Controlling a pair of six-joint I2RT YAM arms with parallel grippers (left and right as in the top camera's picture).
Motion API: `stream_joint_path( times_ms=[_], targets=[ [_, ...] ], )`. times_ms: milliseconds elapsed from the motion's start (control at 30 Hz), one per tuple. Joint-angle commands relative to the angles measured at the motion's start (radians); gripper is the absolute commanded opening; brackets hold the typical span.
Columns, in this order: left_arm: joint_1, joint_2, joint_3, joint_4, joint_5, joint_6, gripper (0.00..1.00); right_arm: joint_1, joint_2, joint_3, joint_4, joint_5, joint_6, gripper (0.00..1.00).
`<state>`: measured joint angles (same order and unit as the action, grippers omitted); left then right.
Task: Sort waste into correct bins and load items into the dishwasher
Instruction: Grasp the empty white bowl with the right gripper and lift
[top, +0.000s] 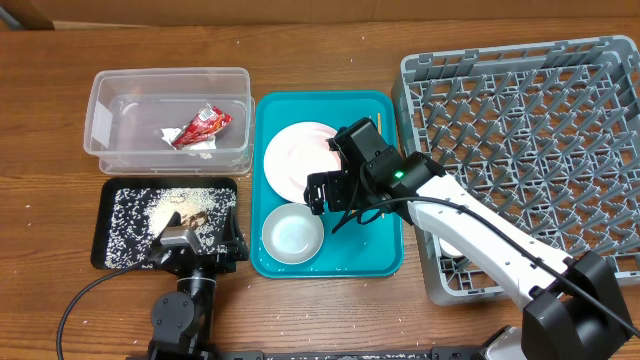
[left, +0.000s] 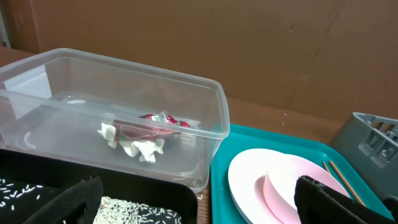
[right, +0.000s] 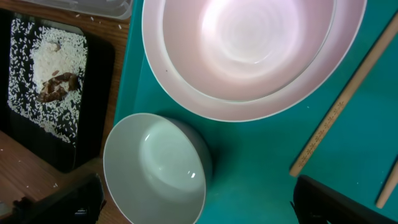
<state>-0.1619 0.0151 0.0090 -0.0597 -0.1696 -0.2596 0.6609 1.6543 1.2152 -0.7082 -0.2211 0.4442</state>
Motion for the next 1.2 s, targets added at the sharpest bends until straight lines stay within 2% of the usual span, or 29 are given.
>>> stream_joint_path(
  times_ms=[0, 167, 233, 367, 433, 500, 600, 700, 800, 1067, 1100, 1167],
  targets=[
    [0.008, -0.009, -0.004, 0.003, -0.014, -0.002, 1.0, 0.0, -0.009, 0.002, 0.004, 0.003, 0.002, 1.0],
    [0.008, -0.009, -0.004, 0.003, -0.014, -0.002, 1.0, 0.0, -0.009, 0.002, 0.005, 0.002, 0.002, 1.0],
    [0.008, -0.009, -0.004, 0.003, -0.014, -0.002, 1.0, 0.0, -0.009, 0.002, 0.065, -0.002, 0.002, 1.0],
    [0.008, -0.009, -0.004, 0.003, -0.014, -0.002, 1.0, 0.003, -0.009, 0.002, 0.122, -0.126, 0.003, 1.0],
    [0.008, -0.009, -0.004, 0.003, -0.014, -0.002, 1.0, 0.016, -0.007, 0.001, 0.105, -0.135, 0.049, 1.0],
    [0.008, -0.009, -0.004, 0.003, -0.014, -0.002, 1.0, 0.037, -0.005, -0.001, 0.073, -0.064, 0.1, 1.0],
    [0.008, -0.009, -0.004, 0.003, -0.014, -0.002, 1.0, 0.075, -0.003, -0.027, 0.041, 0.056, 0.238, 0.9],
    [0.008, -0.009, -0.004, 0.003, -0.014, -0.003, 1.0, 0.106, 0.0, -0.064, 0.047, 0.105, 0.363, 0.74],
    [0.008, -0.009, -0.004, 0.003, -0.014, -0.003, 1.0, 0.114, 0.014, -0.113, 0.075, 0.181, 0.483, 0.63],
    [0.008, -0.009, -0.004, 0.003, -0.014, -0.002, 1.0, 0.114, 0.143, -0.143, 0.182, 0.05, 0.492, 0.48],
    [0.008, -0.009, -0.004, 0.003, -0.014, -0.002, 1.0, 0.114, 0.149, -0.143, 0.184, 0.04, 0.492, 0.45],
    [0.008, -0.009, -0.004, 0.003, -0.014, -0.003, 1.0, 0.114, 0.152, -0.143, 0.182, 0.037, 0.492, 0.31]
  ],
)
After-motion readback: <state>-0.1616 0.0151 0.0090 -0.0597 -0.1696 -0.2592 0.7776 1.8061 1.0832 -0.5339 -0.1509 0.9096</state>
